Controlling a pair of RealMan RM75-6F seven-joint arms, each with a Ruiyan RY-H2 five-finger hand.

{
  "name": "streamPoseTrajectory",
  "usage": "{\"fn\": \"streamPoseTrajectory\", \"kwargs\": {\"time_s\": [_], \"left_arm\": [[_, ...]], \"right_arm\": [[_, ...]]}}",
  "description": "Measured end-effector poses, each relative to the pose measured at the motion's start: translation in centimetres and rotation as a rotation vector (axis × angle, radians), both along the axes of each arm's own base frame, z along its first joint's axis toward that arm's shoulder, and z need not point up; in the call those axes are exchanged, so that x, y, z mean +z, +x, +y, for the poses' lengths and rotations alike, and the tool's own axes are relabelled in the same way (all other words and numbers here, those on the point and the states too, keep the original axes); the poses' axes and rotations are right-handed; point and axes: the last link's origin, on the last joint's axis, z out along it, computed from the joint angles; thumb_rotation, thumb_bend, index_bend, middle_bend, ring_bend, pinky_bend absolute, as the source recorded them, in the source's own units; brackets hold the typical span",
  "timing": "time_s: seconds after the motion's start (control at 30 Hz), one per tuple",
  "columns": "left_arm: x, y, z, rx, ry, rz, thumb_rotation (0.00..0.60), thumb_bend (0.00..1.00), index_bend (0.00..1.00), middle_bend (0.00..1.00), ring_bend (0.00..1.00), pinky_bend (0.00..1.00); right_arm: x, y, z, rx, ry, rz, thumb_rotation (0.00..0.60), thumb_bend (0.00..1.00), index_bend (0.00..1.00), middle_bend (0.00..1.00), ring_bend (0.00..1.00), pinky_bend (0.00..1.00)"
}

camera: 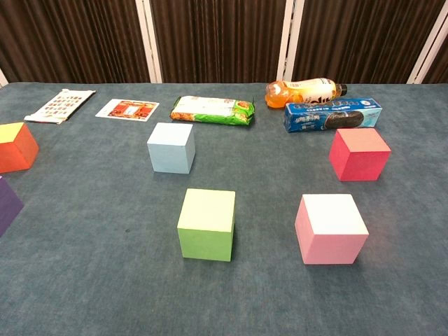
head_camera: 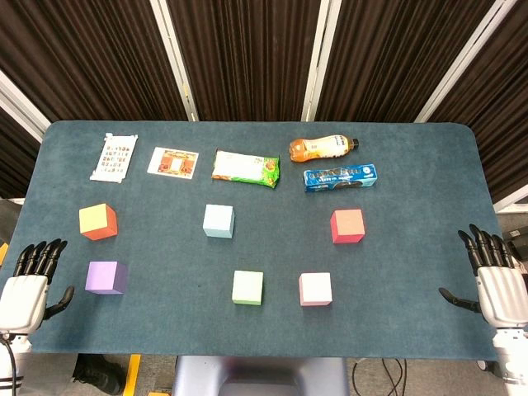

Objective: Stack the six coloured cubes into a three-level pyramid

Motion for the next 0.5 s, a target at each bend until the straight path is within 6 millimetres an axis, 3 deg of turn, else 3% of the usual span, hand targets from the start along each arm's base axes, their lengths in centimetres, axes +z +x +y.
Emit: {"fn": "streamPoseTrajectory", "kwargs": {"time_s": [0.33, 0.5], "left_arm": [[0.1, 0.3, 0.2, -0.011, -0.004, 0.004, 0.6, 0.36, 0.04, 0.07, 0.02, 0.04], [0.3, 0.7, 1.5, -0.03, -0.008, -0.024, 0.6, 0.36, 0.06, 0.07, 0.04, 0.06]], "right_arm": [[0.3, 0.0, 0.2, 0.006, -0.008, -0.008, 0.6, 0.03, 0.0, 0.01, 0.0, 0.09], [0.8, 0.0, 0.3, 0.016, -0.01, -0.019, 0.6, 0.03, 0.0, 0.01, 0.0, 0.09]]}}
